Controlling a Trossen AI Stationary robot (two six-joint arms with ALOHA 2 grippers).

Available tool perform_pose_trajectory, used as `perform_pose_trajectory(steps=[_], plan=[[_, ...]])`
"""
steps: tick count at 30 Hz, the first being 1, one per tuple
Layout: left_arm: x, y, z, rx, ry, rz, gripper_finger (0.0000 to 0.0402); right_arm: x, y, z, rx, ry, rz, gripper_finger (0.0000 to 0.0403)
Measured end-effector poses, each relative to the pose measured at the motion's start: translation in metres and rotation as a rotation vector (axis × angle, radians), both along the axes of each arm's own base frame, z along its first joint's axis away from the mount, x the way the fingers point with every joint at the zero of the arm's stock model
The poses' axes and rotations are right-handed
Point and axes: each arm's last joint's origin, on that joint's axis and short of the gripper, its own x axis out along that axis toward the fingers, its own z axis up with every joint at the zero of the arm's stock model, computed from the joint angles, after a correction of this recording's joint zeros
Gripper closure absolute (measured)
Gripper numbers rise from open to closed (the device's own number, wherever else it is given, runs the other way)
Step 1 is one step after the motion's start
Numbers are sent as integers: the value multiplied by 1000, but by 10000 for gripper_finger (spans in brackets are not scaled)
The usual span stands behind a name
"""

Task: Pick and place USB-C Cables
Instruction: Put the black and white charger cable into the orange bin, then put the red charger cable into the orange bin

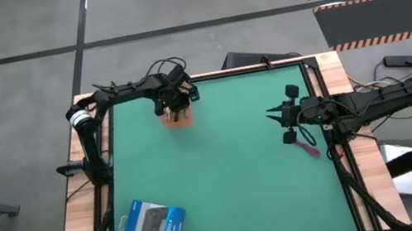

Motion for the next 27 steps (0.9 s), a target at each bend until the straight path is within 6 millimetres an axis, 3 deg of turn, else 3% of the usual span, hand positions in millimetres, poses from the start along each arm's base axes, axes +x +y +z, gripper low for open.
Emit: perform_pose_trajectory(steps=[7,18,27], plan=[[0,0,0,4,-2,-21,348,0,0,0,0,1,0,339],[-1,0,2,17,-5,-88,211,-1,0,-2,8,17,-5,339],[-10,-8,40,108,-83,-271,185,-1,0,-2,74,-12,-43,339]])
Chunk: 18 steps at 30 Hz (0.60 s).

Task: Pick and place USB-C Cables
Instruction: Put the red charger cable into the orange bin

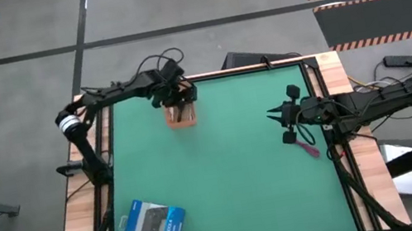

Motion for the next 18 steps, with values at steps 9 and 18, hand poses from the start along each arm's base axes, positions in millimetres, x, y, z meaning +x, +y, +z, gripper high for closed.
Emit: perform_pose_trajectory(steps=[9,18], plan=[[-10,-28,53,264,-80,-249,185,-1,5,-5,407,-60,-53,339],[14,-103,74,565,-263,-589,185,3,8,-30,763,128,-308,339]])
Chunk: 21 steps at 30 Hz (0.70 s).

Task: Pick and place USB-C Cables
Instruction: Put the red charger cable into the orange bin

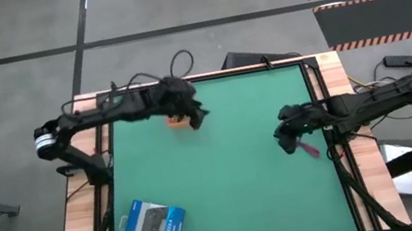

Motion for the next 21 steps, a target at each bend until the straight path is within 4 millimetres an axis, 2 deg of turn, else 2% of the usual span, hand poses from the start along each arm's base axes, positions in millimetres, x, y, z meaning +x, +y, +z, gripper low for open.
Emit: perform_pose_trajectory(steps=[6,11,16,21], plan=[[9,-45,3,110,-179,-171,185,-5,0,-29,54,396,-128,339],[6,-67,3,137,-299,-234,185,-14,0,-42,57,677,-170,338],[0,-75,0,147,-361,-250,185,-15,3,-49,136,752,-138,311],[0,-74,0,148,-359,-247,185,-13,3,-51,155,742,-118,265]])
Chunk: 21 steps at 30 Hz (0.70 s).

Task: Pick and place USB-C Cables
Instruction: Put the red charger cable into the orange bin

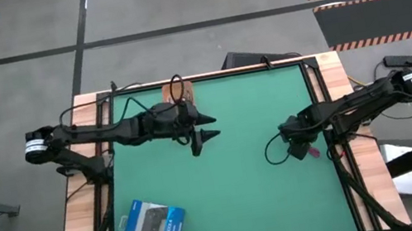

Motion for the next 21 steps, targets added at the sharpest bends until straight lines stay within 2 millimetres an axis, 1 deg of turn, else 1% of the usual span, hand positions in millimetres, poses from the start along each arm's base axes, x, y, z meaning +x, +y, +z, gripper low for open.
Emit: perform_pose_trajectory(steps=[5,8,10,13,16,19,21], plan=[[0,0,0,0,0,0,185,7,0,-2,-5,-78,5,232],[0,0,0,0,-1,0,185,12,0,-9,-12,-130,6,226],[0,0,0,0,-1,0,185,14,-1,-14,-37,-114,7,227],[0,0,0,0,-2,0,185,16,-2,-20,-85,-78,-1,236],[0,0,0,0,-2,0,185,20,-2,-25,-92,-68,8,253],[0,0,0,0,-5,0,185,22,-2,-28,-91,-56,12,283],[0,0,1,0,-7,-1,185,23,-2,-30,-86,-54,12,310]])
